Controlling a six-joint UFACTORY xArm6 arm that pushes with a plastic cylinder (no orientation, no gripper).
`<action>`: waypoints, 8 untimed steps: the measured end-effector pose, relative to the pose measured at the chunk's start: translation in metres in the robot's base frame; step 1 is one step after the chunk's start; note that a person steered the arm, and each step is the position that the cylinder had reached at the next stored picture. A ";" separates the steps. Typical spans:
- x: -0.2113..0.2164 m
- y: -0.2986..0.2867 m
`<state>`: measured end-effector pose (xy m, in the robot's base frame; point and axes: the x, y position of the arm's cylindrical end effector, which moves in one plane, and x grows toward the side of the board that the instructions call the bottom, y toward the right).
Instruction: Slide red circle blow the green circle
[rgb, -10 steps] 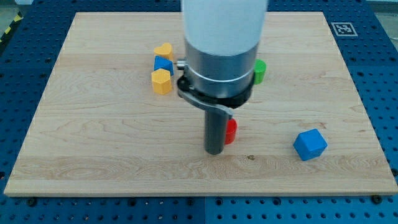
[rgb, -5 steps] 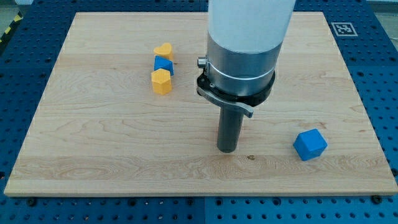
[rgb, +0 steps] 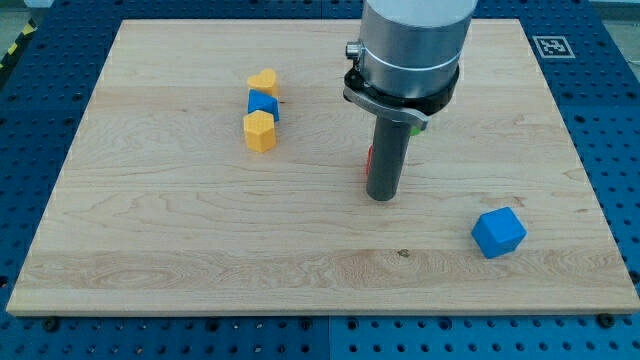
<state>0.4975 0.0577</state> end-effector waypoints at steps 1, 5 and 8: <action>-0.014 -0.007; -0.057 -0.046; -0.058 -0.011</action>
